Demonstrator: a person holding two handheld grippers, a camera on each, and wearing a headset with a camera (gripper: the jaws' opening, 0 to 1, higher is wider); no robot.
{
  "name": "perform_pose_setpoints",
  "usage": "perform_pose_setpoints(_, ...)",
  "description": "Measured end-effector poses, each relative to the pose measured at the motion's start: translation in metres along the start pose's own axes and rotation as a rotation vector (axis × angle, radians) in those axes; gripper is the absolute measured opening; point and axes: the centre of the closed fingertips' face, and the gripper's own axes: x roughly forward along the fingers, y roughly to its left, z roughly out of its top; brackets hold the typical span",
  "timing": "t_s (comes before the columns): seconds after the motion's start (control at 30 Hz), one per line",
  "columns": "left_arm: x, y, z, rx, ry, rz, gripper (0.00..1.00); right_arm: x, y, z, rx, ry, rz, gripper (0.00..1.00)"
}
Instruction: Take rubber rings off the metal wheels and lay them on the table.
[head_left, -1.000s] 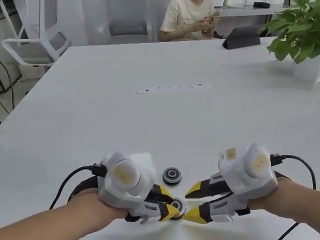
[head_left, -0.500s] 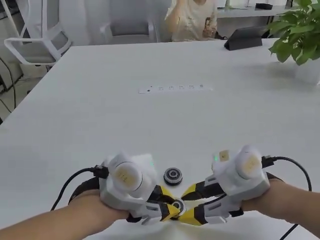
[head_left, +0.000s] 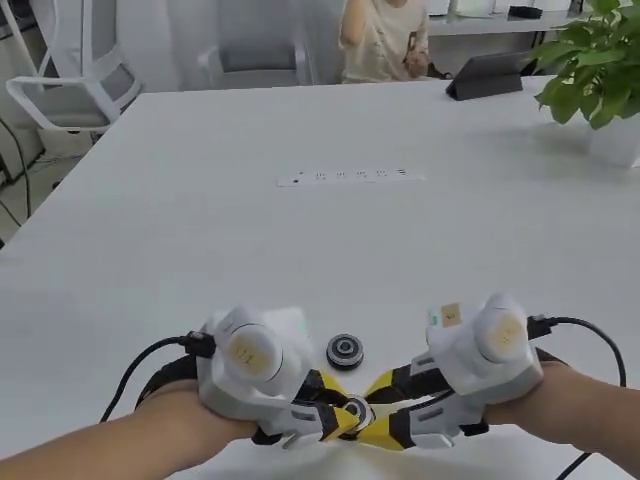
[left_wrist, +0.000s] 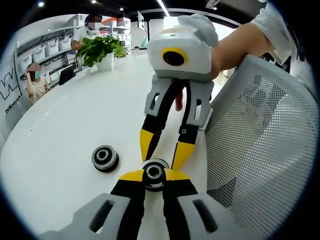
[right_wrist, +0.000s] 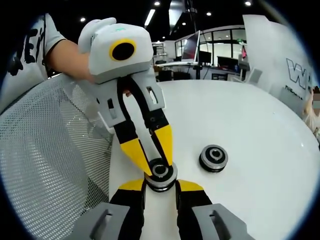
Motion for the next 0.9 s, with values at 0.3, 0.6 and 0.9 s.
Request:
perform_pose_setpoints(0.3,0.0000,0.0003,-0.0002,-0.001,0.001,0.003,0.07,-0.0032,0.0006,-0.0027,0.038,-0.007,0.003,0.17)
perform_pose_setpoints(0.6,0.0003,0.0001,-0.0002,-0.001,0.000,0.004,0.07,-0.0038,0.0004,-0.0032,0.045,-0.003,0.005,0.15)
perform_pose_setpoints(0.9,0.0007,0.0003,-0.0002,0.000,0.000,0.006,0.07,-0.0046,0.0008,-0.0042,0.085,-0.006,0.014,0.13)
